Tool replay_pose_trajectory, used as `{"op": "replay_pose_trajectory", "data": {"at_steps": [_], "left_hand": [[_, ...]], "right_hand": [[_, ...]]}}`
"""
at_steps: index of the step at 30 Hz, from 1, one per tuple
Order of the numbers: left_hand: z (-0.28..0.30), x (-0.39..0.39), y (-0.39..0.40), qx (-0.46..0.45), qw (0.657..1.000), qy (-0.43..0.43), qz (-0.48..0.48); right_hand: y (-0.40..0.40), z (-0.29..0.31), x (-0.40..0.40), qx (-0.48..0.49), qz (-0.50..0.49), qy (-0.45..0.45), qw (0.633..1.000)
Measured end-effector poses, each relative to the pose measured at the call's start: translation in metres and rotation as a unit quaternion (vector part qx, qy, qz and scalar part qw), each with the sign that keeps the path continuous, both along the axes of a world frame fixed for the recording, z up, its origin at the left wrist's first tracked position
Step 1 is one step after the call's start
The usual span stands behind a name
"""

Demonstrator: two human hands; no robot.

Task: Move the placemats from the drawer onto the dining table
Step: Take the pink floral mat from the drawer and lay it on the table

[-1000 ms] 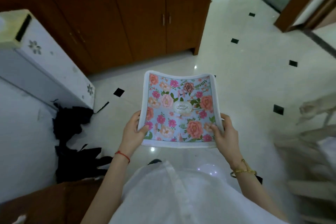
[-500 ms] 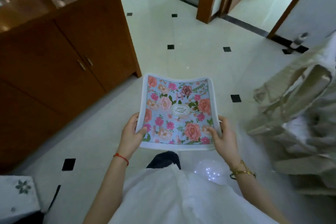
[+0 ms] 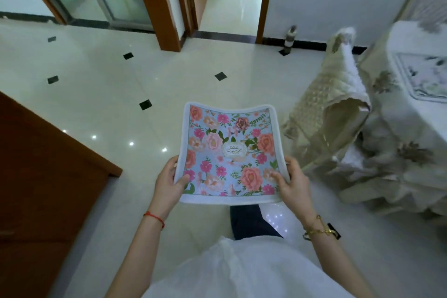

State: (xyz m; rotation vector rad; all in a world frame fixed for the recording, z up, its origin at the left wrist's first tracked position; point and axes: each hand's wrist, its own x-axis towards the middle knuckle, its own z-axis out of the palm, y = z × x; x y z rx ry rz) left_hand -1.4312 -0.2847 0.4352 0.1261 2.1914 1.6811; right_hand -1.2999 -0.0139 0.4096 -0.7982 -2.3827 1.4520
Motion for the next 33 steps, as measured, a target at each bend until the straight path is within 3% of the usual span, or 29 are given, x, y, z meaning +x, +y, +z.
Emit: {"op": "replay_pose_trajectory", "data": {"at_steps": [11, 18, 23, 33], "left_hand": [[0.009, -0.247, 0.170, -0.016, 0.997, 0.013, -0.075], [0.021, -0.368, 0.266, -0.014, 0.995, 0.008, -0.096], [0.009, -0.454, 0.340, -0.026, 0.992, -0.005, -0.121], [0.010, -0.660, 0.553, -0.011, 0.975, 0.027, -0.220]], "right_hand": [[0.143, -0.001, -0.210, 0.004, -0.076, 0.000, 0.997], [0.228, 0.020, -0.324, 0.010, -0.101, 0.003, 0.995], [0.291, 0.003, -0.396, -0.019, -0.131, 0.005, 0.991], [0.468, 0.005, -0.568, -0.017, -0.211, 0.019, 0.977]]}}
